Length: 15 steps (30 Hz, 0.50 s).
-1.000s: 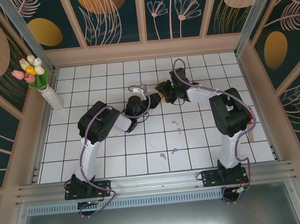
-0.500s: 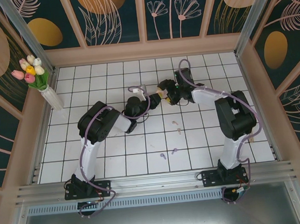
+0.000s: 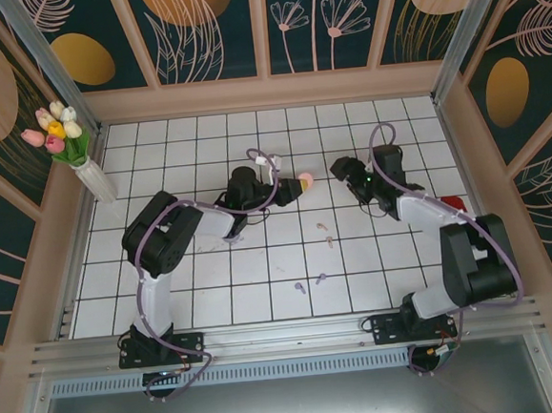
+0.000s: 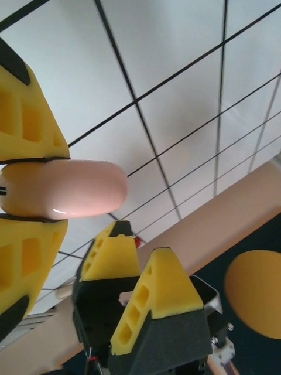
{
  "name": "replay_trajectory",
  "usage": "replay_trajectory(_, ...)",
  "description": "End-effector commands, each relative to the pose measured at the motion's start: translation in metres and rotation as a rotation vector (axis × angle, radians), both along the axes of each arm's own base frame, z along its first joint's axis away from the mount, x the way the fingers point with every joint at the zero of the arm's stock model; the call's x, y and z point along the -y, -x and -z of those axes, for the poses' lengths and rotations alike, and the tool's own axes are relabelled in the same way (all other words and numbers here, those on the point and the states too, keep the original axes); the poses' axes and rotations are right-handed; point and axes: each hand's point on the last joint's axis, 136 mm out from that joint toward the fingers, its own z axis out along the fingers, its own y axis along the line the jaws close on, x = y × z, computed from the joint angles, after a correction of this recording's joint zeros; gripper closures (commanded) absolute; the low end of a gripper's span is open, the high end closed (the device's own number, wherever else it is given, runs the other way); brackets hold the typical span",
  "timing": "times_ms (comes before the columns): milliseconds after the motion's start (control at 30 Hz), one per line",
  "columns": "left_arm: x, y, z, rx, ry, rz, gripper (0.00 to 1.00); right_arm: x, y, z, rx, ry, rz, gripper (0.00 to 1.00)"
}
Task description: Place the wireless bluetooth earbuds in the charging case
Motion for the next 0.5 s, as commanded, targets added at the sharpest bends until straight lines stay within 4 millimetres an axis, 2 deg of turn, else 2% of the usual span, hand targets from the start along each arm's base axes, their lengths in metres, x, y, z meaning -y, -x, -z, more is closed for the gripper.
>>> replay_trajectory(0, -0.005, 0.014, -0.013, 0.025, -0.033, 0.121, 0.93, -0.01, 0.002, -0.038, 0.27, 0.063, -0.146, 0.25)
replay_trajectory(233, -0.011, 0.014, -0.023, 0.035, -0.064, 0.165, 0.94, -0.041, 0.023, -0.042, 0.339, -0.005, -0.34, 0.26)
replay_trajectory(467, -0.01, 0.011, -0.028, 0.043, -0.073, 0.176, 0.96, -0.065, 0.022, -0.025, 0.302, 0.019, -0.42, 0.27)
